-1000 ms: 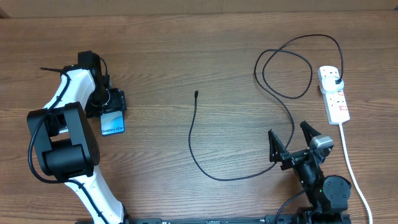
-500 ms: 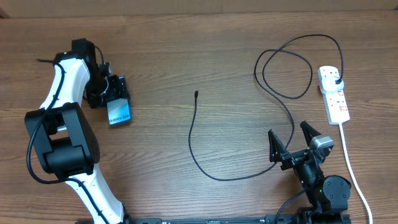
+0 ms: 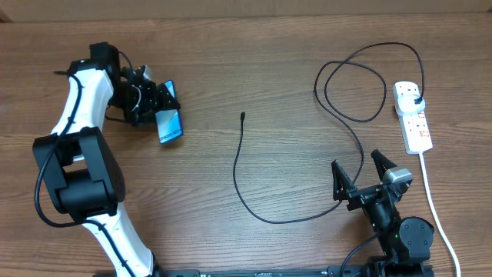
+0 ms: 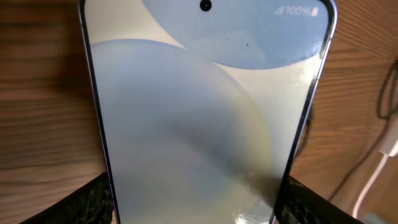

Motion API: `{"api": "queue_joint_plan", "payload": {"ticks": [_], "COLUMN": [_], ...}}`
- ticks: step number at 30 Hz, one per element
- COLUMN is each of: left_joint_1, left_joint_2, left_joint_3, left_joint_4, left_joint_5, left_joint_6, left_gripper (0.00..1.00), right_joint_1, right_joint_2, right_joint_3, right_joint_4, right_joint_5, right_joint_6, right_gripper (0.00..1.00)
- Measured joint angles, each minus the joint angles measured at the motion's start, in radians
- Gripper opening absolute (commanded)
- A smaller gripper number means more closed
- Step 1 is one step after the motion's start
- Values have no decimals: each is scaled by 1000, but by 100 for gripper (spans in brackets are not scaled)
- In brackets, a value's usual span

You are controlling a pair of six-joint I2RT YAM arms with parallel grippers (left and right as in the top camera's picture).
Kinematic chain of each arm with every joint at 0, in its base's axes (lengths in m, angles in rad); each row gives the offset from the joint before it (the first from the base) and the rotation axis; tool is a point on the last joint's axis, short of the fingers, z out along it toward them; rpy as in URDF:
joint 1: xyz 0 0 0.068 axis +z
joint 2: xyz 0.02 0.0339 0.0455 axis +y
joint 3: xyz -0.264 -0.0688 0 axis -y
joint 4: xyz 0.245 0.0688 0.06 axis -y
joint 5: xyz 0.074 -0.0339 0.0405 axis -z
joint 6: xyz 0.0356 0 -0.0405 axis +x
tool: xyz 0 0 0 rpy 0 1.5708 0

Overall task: Plug charger to phone and switch on socket
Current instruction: 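Carry the phone right and tilt it upright toward the cable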

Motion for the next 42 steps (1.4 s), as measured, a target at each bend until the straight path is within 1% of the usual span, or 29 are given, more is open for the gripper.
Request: {"api": "queue_joint_plan", "payload": {"ticks": [4,8,12,16,19,21,24,25,28,37,42], "left_joint_1": [-52,-106,-161,-213,-247,-253,-255,-255,-255,-255,-255], "left_joint_2": [0,0,0,0,0,0,0,0,0,0,0], "left_joint_3": [0,0,0,0,0,0,0,0,0,0,0], "left_joint_4": [6,24,41,53,49,46,46,46,37,-48,-69], "left_joint_5": [30,68,103,119,129,142,198,247,320,457,558], "left_joint_6": [-35,-75,-131,-206,-285,-322,-359,-378,-414,-560,-598], "left_gripper": [74,71,70,70,70,70,70,70,70,68,68], "right_joint_1": [0,0,0,0,0,0,0,0,0,0,0], "right_joint_2": [0,0,0,0,0,0,0,0,0,0,0], "right_joint_3": [0,0,0,0,0,0,0,0,0,0,0], "right_joint_4": [0,0,0,0,0,0,0,0,0,0,0], "right_joint_5": [0,0,0,0,0,0,0,0,0,0,0], "right_joint_6": [0,0,0,0,0,0,0,0,0,0,1], "right_gripper": [100,100,100,100,100,100,100,100,100,100,100]}}
